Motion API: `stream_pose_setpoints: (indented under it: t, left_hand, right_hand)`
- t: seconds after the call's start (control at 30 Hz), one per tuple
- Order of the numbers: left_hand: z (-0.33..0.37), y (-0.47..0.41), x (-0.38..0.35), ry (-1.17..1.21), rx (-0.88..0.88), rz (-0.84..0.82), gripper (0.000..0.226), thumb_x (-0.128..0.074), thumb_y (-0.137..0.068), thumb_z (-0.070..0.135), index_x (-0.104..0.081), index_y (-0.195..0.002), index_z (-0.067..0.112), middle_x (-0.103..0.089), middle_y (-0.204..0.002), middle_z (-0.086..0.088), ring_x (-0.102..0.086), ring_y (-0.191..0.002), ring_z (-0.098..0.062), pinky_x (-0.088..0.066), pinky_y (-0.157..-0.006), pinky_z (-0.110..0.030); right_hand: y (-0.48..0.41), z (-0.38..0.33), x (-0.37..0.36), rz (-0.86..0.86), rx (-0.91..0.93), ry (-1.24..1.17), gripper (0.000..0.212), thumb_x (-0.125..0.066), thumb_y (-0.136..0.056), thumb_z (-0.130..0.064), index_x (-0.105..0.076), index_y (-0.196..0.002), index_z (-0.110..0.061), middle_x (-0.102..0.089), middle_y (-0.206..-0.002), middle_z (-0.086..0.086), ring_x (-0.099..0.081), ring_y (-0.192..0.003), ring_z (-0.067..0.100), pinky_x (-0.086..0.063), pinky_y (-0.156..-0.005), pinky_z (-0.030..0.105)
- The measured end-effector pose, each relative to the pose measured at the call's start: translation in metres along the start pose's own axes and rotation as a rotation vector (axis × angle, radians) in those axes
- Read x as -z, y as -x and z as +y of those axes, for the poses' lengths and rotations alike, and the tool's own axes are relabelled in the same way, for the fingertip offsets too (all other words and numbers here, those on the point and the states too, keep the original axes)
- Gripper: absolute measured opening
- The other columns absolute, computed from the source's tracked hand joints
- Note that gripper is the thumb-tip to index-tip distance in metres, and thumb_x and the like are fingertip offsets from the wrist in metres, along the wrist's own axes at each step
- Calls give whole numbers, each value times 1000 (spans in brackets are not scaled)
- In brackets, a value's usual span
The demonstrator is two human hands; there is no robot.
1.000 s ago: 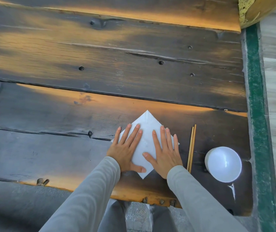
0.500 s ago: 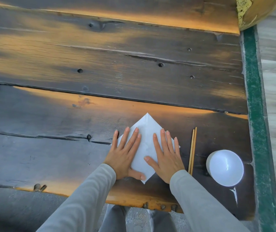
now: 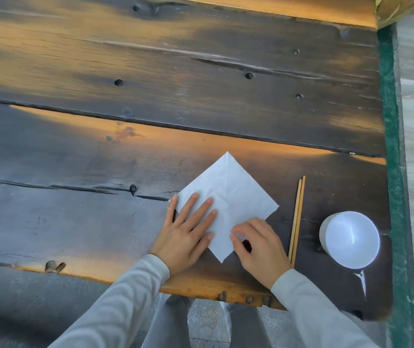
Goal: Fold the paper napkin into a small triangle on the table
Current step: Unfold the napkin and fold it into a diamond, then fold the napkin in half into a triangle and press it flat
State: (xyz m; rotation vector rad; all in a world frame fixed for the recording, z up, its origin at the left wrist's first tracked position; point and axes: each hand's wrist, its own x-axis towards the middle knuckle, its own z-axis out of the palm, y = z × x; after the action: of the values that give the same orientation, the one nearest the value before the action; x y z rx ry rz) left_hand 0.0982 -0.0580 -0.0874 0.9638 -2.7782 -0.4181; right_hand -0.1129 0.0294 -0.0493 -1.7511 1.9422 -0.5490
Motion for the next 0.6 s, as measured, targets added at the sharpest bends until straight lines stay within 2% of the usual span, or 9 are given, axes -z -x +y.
stream_pose_setpoints:
  t: [0.13, 0.33, 0.47, 0.6]
  left_hand:
    - [-2, 2, -7, 63, 35, 2, 52, -48, -103, 37, -45, -151, 18, -34, -163, -1, -21, -154, -33, -17, -117, -69]
    - [-4, 4, -10, 111, 45, 21, 54, -47, -103, 40, -42, -152, 20, -31, -164, 1, -17, -155, -29, -8, -122, -65]
    - [-3, 5, -11, 116, 54, 21, 53, -48, -102, 39, -43, -152, 20, -32, -164, 0, -17, -155, -30, -11, -121, -66]
    - [-2, 5, -10, 137, 32, 59, 51, -54, -101, 31, -47, -149, 18, -36, -162, -1, -20, -154, -32, -16, -119, -67]
  right_hand:
    - [21, -7, -11, -10, -1, -75, 9, -77, -86, -11, -70, -83, -15, -61, -83, -2, -58, -78, 18, -54, -69, 37]
    - [36, -11, -22, -21, 23, -90, 7, -79, -85, -11, -72, -87, -10, -63, -82, 3, -58, -75, 22, -52, -69, 38]
    - [35, -14, -28, -36, 31, -22, 11, -77, -86, -6, -69, -81, -13, -60, -79, 2, -54, -70, 23, -51, -66, 43]
    - [32, -21, -26, -80, 22, -2, 16, -74, -87, -5, -64, -78, -14, -56, -78, 1, -52, -69, 23, -49, -65, 43]
